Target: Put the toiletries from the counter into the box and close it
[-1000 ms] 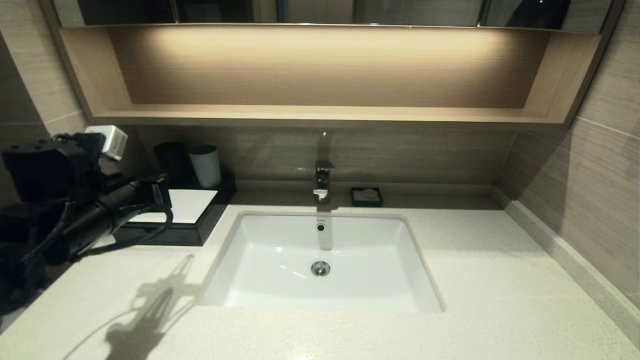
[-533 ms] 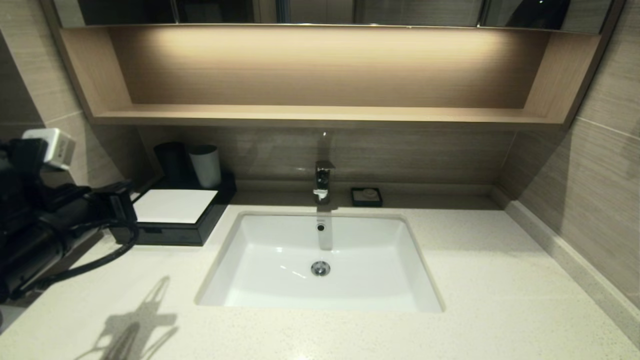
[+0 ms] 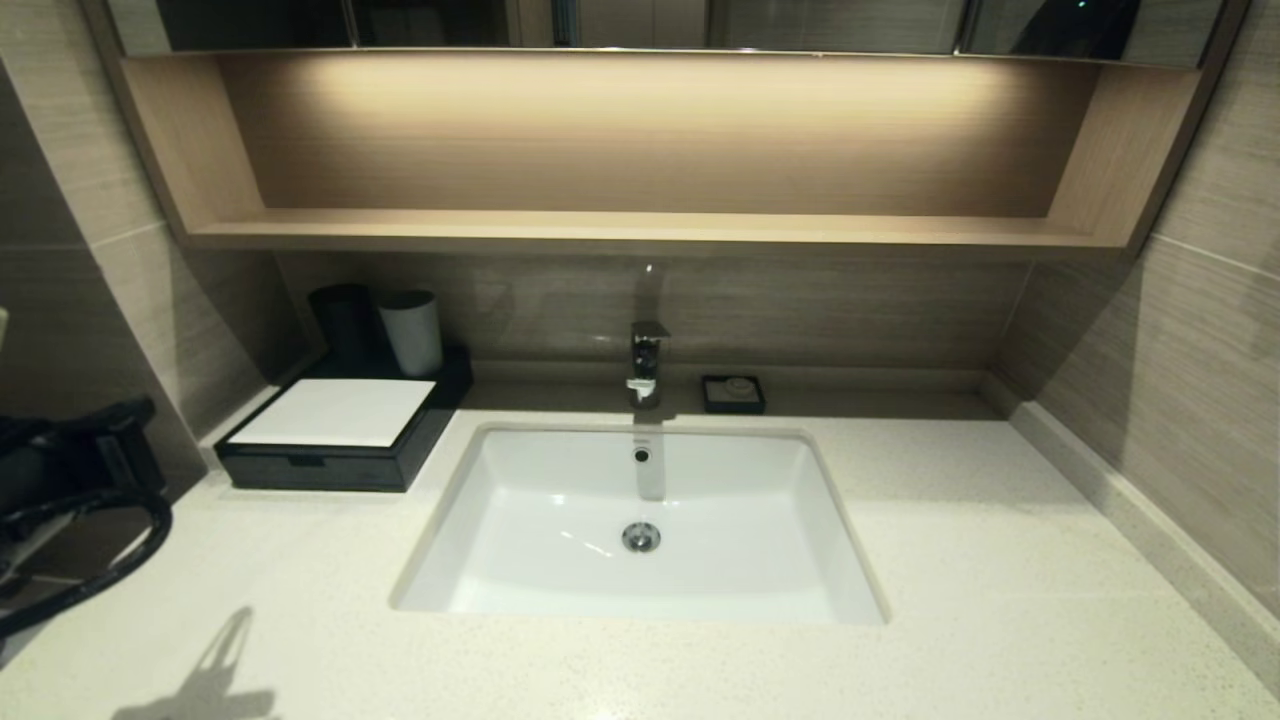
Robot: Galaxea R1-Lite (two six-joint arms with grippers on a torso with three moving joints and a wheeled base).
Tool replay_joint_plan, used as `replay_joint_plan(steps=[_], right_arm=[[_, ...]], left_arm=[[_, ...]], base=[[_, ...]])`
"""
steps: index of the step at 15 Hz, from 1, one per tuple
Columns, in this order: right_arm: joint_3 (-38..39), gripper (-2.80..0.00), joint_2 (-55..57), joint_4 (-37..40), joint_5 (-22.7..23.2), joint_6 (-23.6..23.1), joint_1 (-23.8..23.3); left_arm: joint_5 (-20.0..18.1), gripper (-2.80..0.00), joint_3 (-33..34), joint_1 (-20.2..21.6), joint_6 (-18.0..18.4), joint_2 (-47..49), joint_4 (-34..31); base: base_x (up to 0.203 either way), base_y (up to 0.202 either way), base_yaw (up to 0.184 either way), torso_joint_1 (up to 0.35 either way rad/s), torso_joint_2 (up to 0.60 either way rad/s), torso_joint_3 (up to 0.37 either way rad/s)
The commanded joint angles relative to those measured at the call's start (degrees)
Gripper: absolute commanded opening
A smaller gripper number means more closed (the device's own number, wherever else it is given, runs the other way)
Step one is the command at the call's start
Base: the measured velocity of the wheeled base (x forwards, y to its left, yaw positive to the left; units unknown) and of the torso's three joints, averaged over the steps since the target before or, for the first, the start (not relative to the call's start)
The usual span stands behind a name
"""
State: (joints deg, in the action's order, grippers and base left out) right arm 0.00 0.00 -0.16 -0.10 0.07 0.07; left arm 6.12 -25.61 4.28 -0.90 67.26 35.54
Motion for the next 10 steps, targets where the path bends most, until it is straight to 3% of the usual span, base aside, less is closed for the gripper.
replay_joint_plan(steps=[1,7,10], right_arm=[[0.1,-2.80,-0.1,0.0,0.0,0.0,0.0],[0.1,-2.80,-0.1,0.0,0.0,0.0,0.0],[0.1,-2.80,-0.1,0.0,0.0,0.0,0.0]], left_arm=[[0.1,-2.80,1.6,3.5,0.0,-5.0,-0.5],[-0.1,-2.80,6.8,5.8,0.5,-18.8,-5.4],[-1.9,-2.80,7.0,5.6,0.3,-25.7,-11.6]], base=[[0.000,0.000,0.000,0.000,0.00,0.000],[0.000,0.000,0.000,0.000,0.00,0.000],[0.000,0.000,0.000,0.000,0.00,0.000]])
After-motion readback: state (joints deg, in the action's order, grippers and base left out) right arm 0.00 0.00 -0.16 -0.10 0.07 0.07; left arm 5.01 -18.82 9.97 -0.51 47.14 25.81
